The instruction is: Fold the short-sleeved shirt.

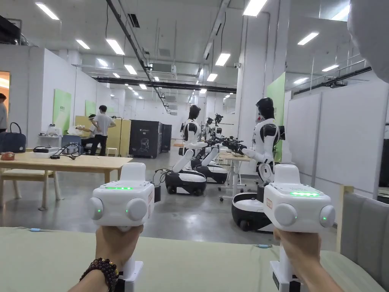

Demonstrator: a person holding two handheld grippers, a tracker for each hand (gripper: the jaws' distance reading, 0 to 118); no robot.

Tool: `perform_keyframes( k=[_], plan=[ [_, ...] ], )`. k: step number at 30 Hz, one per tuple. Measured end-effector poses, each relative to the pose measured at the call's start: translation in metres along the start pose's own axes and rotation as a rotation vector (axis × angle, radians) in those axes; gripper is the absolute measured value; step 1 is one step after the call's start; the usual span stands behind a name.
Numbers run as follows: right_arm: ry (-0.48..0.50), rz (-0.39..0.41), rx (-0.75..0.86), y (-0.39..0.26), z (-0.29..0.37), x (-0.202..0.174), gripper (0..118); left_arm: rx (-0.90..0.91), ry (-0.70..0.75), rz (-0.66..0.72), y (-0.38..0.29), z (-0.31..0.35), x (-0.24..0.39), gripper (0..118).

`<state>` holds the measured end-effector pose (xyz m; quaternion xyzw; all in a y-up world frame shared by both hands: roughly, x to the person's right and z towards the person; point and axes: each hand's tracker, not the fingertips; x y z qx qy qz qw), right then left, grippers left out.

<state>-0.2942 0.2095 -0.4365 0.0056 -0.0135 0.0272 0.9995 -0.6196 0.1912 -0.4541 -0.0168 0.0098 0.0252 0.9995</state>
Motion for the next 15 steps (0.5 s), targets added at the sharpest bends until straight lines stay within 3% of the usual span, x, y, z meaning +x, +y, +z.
perform_keyframes(
  k=[2,3,4,10,15],
  plan=[
    [0.006,-0.005,0.008,0.000,0.002,0.000,113,-0.039,-0.008,0.003,0.000,-0.004,0.002,118],
    [0.016,-0.007,0.006,0.000,0.003,0.001,118,-0.075,-0.006,0.018,-0.010,0.000,0.000,118],
    [0.045,-0.018,0.067,-0.004,0.010,0.002,118,-0.009,0.014,0.021,-0.001,-0.016,-0.016,118],
    [0.016,-0.042,0.002,0.013,0.006,-0.003,118,-0.035,-0.012,0.002,-0.005,0.004,0.002,118],
    [-0.083,-0.078,-0.046,0.025,0.018,-0.010,118,-0.037,-0.015,0.019,-0.002,0.005,-0.002,118]
  ],
)
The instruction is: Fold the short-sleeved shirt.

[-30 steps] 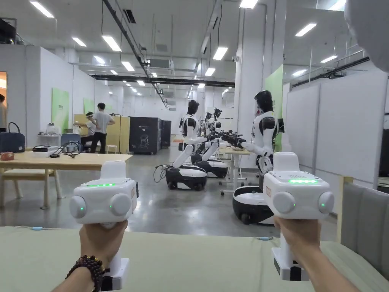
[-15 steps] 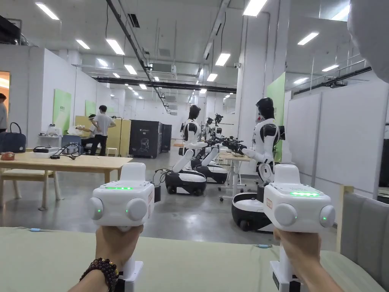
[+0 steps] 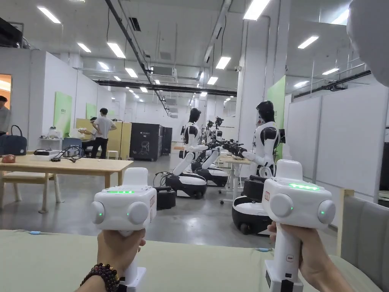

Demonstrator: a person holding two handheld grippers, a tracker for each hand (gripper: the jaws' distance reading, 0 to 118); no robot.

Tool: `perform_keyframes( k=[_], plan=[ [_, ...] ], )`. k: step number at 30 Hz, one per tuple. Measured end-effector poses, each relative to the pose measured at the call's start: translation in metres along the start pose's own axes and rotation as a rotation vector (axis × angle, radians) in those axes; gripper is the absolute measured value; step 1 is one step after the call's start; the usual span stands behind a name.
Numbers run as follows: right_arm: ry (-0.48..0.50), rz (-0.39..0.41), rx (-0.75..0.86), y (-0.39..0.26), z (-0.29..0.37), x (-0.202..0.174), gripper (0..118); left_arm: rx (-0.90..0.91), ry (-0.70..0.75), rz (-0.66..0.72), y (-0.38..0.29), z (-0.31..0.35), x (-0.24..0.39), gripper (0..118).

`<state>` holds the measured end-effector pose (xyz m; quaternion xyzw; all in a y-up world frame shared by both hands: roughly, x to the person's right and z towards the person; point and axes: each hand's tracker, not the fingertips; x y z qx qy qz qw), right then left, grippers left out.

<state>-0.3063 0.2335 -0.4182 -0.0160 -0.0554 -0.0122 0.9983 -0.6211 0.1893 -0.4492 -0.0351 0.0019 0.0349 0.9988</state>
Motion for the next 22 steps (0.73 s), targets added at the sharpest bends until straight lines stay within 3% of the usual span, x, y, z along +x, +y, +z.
perform_keyframes(
  k=[6,10,12,16,19,22],
  plan=[
    [0.036,-0.025,-0.018,0.003,0.006,0.008,118,-0.002,0.021,-0.007,0.003,-0.003,-0.007,118],
    [0.027,0.032,0.040,0.001,0.020,-0.001,118,-0.005,0.032,-0.011,0.002,-0.001,-0.008,118],
    [0.006,0.022,-0.002,0.001,0.017,-0.003,118,-0.005,0.034,-0.003,0.002,0.000,-0.010,118],
    [0.069,-0.046,0.008,-0.007,0.008,-0.004,118,0.004,0.042,0.013,0.001,0.000,-0.013,118],
    [0.074,0.034,0.095,-0.007,0.020,-0.015,118,-0.009,0.048,0.029,-0.002,-0.004,-0.017,118],
    [0.034,0.056,0.104,-0.005,0.017,-0.017,118,-0.005,0.063,0.004,-0.006,0.000,-0.018,118]
  ],
)
